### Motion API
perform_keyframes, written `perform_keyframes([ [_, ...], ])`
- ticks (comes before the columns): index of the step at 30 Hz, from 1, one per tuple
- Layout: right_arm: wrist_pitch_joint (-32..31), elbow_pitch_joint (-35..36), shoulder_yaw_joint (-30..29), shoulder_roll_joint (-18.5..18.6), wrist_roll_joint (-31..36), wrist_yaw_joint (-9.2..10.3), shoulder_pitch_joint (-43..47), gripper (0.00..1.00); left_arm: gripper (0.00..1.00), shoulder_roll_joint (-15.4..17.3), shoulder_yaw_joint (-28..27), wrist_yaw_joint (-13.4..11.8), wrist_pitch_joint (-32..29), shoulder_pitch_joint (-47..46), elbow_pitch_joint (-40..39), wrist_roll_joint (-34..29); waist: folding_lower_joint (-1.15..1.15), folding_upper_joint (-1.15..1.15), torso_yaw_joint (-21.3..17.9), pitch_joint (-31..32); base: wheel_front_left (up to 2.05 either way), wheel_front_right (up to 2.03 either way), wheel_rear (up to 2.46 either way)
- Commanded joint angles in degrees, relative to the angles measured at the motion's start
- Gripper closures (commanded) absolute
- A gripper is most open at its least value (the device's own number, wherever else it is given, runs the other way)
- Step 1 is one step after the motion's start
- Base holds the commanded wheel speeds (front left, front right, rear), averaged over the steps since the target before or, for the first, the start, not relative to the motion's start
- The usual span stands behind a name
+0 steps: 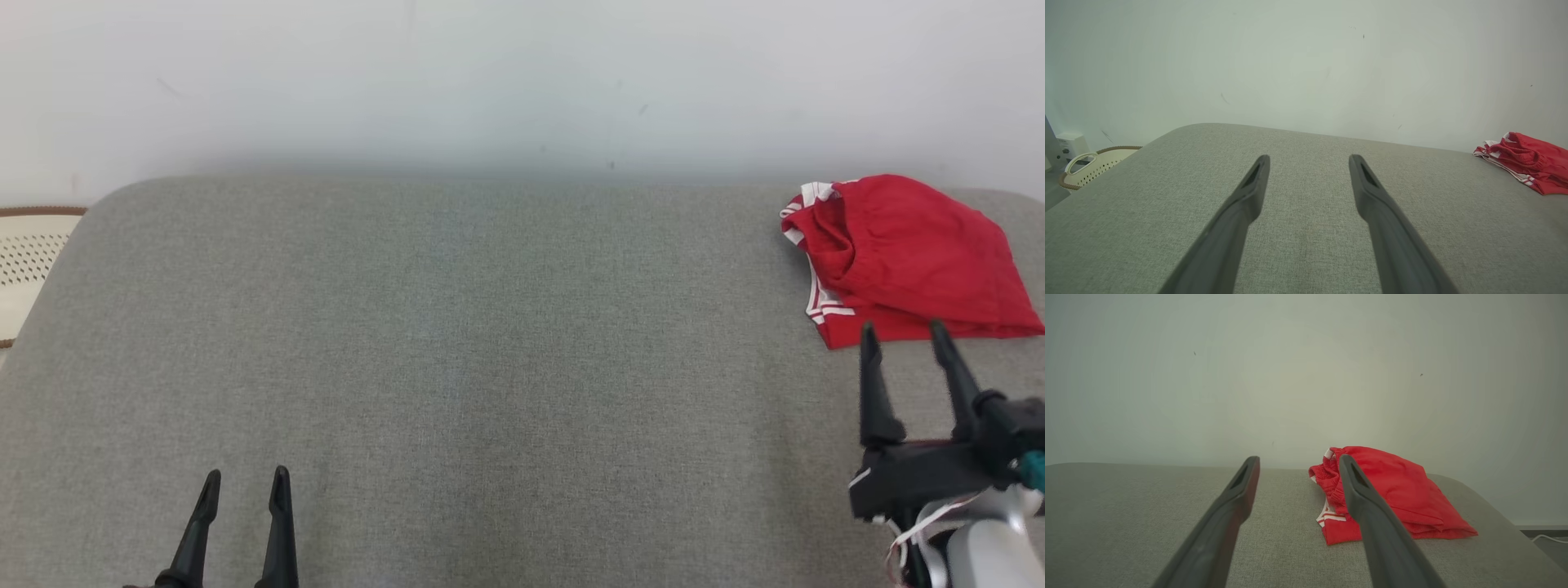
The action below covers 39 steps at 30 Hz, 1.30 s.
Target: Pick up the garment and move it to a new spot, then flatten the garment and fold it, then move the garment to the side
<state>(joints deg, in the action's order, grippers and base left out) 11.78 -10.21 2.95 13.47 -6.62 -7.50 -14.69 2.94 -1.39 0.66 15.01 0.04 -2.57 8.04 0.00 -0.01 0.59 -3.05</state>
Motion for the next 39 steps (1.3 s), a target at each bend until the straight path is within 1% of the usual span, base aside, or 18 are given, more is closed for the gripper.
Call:
perform_keyframes([
  [1,-0.1,1.3,-0.2,-1.9,0.8,0.01,2.2,0.0,0.0,0.0,0.1,-0.1,0.2,1.2,0.3,0.1,0.0,0.01,-0.2,1.0,0.0,0.0,0.0],
  [6,0.4,3.5,0.2,-5.5,2.2,0.01,7.0,0.0,0.0,0.0,1.0,-0.7,0.2,1.5,1.1,0.5,0.0,0.01,-0.6,2.8,0.0,0.0,0.0],
  [12,1.5,4.4,0.6,-8.5,3.1,0.01,11.7,0.0,0.0,0.0,1.8,-1.2,0.2,2.5,1.5,0.9,0.0,0.01,-0.8,3.9,0.0,0.0,0.0],
  [17,2.5,3.6,1.2,-9.9,4.4,0.01,13.2,0.0,0.0,0.0,1.5,-1.3,0.2,2.5,1.6,1.0,0.0,0.01,-1.2,4.5,0.0,0.0,0.0],
  [20,2.9,2.8,1.9,-10.3,5.3,0.01,14.0,0.0,0.0,0.0,1.5,-1.2,0.2,2.9,2.3,0.7,0.0,0.01,-1.5,4.7,0.0,0.0,0.0],
  [28,3.3,2.2,1.4,-10.6,7.4,0.01,14.9,0.0,0.0,0.0,1.0,-1.7,0.2,3.1,3.4,0.2,0.0,0.01,-2.1,5.4,0.0,0.0,0.0],
  [32,3.4,2.0,1.7,-10.6,6.4,0.01,14.9,0.0,0.0,0.0,0.7,-1.8,0.2,3.3,3.3,0.6,0.0,0.01,-2.4,5.6,0.0,0.0,0.0],
  [39,3.4,1.4,2.7,-10.6,5.2,0.01,14.7,0.0,0.0,0.0,0.6,-1.2,0.2,3.6,3.6,1.3,0.0,0.01,-2.5,5.8,0.0,0.0,0.0],
])
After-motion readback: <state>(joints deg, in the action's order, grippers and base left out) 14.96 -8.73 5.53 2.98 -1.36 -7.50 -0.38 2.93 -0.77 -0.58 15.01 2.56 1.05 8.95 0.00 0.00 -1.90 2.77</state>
